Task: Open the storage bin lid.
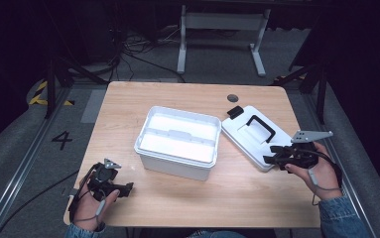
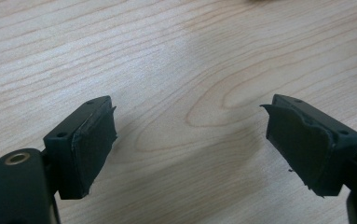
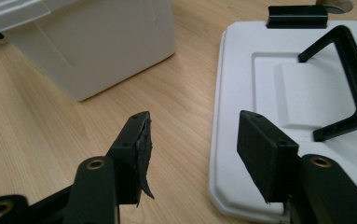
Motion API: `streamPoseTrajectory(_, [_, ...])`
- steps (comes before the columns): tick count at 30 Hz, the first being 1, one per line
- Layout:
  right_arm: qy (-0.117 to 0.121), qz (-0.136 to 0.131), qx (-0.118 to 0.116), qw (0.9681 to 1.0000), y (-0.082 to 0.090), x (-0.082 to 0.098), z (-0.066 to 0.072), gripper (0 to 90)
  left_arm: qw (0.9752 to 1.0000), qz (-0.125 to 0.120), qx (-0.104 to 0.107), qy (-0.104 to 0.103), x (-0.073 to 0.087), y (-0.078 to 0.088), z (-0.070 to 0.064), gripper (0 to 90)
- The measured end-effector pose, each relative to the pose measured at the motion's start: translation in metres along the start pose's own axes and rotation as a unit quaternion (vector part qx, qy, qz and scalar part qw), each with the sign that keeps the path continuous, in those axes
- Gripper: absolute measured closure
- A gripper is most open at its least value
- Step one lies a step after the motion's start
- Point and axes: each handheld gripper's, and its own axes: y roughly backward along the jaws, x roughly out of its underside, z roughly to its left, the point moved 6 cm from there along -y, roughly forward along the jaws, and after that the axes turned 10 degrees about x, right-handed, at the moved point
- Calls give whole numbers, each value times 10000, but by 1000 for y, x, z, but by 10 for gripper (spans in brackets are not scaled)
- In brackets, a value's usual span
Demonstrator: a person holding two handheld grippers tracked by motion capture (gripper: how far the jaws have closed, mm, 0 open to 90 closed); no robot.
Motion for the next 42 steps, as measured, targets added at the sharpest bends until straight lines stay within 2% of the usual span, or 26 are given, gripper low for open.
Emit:
streamPoseTrajectory(10, [46, -75, -117, 9999, -11, 21, 17, 462, 10000, 1, -24, 4, 0, -1, 0, 163])
streamPoseTrajectory(18, [45, -176, -180, 9997, -16, 30, 29, 464, 10000, 15, -2, -17, 0, -2, -1, 163])
streamPoseTrajectory(33, [343, -237, -607, 9973, -33, 47, 55, 483, 10000, 1, 71, -29, -1, -3, -2, 163])
streamPoseTrajectory(35, [346, -265, -764, 9961, -39, 52, 64, 488, 9999, -16, 124, -26, -1, -3, -3, 167])
streamPoseTrajectory(42, [478, -259, -794, 9954, -51, 58, 75, 485, 9998, -74, 177, -58, -1, -2, -2, 169])
